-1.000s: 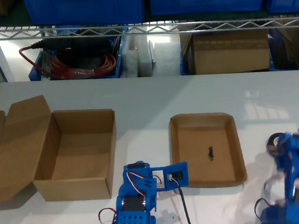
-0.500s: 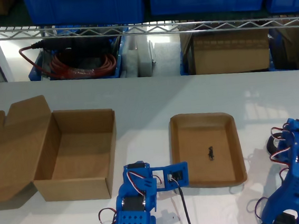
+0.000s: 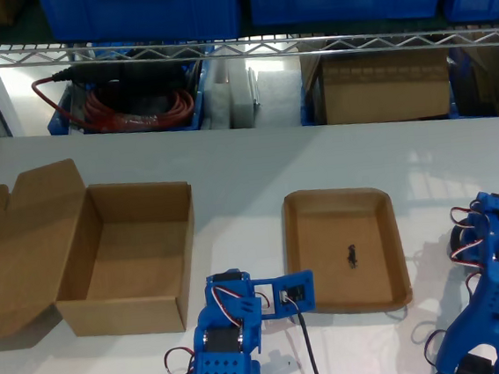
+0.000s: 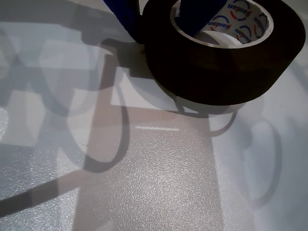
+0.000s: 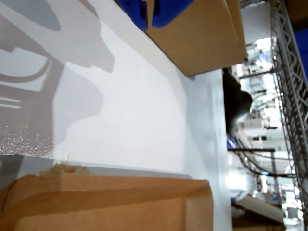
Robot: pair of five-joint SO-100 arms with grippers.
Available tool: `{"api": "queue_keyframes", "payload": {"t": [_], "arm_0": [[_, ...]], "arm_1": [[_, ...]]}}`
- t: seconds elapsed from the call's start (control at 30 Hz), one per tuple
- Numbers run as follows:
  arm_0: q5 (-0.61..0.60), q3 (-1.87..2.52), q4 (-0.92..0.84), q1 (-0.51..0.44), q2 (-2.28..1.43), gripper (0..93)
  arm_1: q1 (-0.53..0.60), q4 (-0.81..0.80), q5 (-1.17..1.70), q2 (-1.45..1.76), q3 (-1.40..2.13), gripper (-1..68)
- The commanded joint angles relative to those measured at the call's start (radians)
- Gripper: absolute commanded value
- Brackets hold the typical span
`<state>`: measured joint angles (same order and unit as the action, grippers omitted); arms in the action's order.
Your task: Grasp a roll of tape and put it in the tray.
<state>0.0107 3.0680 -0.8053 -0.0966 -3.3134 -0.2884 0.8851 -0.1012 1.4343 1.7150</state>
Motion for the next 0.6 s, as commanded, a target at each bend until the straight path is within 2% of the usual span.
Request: {"api": "queue_keyframes", "payload": {"t": [0.0,0.1,0.2,0.33,0.57], "arm_0": [[-0.002,0.032,0.012,0.009,-0.011,0.2],[-0.002,0.032,0.012,0.009,-0.011,0.2],[-0.002,0.032,0.012,0.009,-0.011,0.2],[-0.002,0.032,0.012,0.009,-0.011,0.2],[-0.002,0.032,0.012,0.009,-0.011,0.2]], "arm_1": [[0.000,-0.011,0.006,0.006,-0.046,0.1],[0.034,-0.015,0.008,0.055,-0.044,0.1],[0.126,-0.021,0.008,0.193,-0.021,0.1],[0.324,-0.031,0.015,0.380,0.026,0.1],[0.709,0.126,0.025,0.466,0.077,0.0]]}}
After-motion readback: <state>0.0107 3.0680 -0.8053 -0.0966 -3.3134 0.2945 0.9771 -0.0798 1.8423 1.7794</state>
